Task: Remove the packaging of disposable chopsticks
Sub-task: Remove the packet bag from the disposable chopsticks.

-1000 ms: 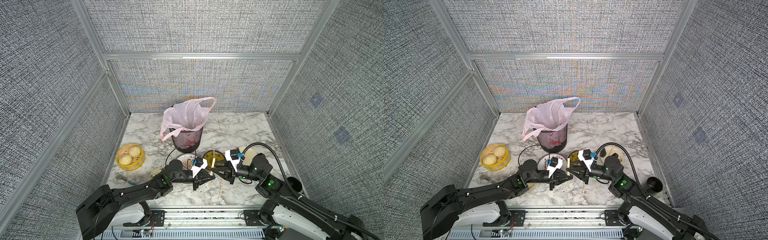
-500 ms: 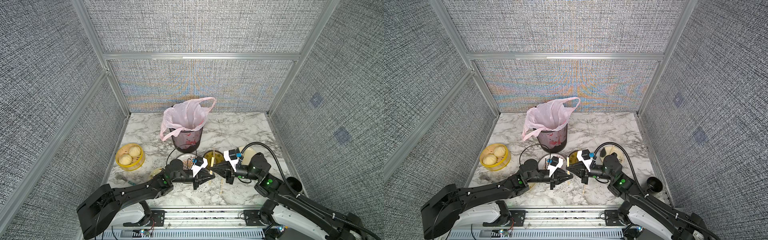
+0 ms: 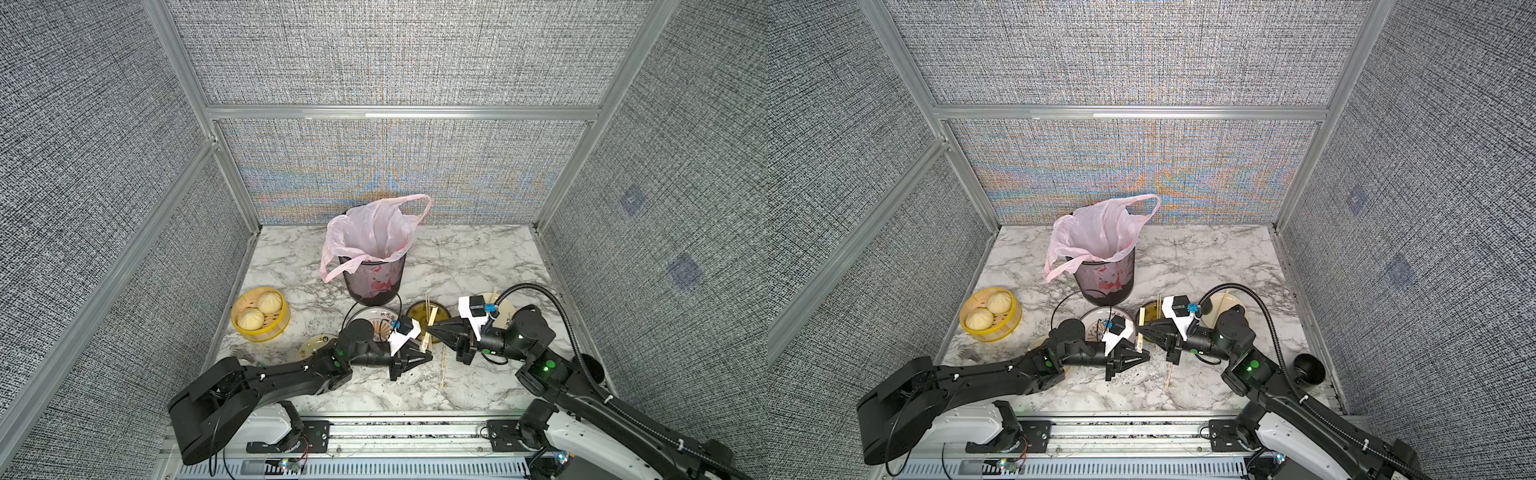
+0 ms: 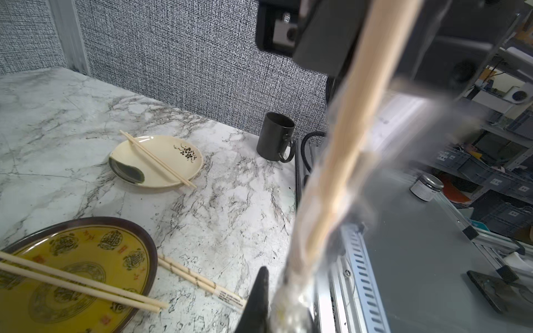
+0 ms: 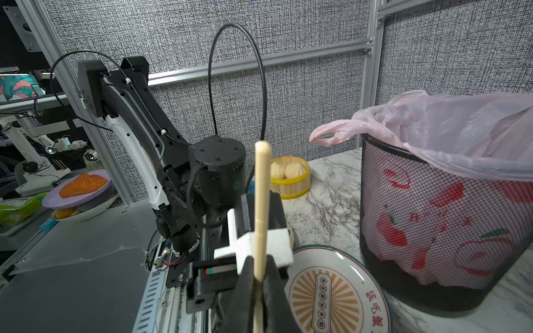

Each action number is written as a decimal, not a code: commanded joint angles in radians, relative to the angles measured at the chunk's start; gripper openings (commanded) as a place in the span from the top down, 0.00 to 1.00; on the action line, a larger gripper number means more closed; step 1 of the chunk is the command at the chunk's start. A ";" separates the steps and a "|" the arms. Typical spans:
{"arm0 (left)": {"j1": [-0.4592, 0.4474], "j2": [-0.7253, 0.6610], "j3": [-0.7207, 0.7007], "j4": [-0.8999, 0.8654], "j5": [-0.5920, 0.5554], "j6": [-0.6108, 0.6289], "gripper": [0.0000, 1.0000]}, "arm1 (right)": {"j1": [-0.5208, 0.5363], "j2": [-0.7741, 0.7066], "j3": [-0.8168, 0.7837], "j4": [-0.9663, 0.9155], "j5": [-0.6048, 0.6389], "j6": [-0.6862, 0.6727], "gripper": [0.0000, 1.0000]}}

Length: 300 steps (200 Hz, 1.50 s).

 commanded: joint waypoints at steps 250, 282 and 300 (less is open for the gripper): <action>-0.007 0.097 -0.037 0.014 -0.100 -0.001 1.00 | -0.104 -0.089 0.158 -0.094 0.092 0.066 1.00; -0.008 0.042 -0.080 0.014 -0.171 -0.006 1.00 | -0.150 -0.088 0.186 -0.131 0.131 0.118 1.00; -0.006 -0.028 -0.095 -0.022 -0.249 -0.012 1.00 | -0.152 -0.056 0.213 -0.216 0.173 0.142 1.00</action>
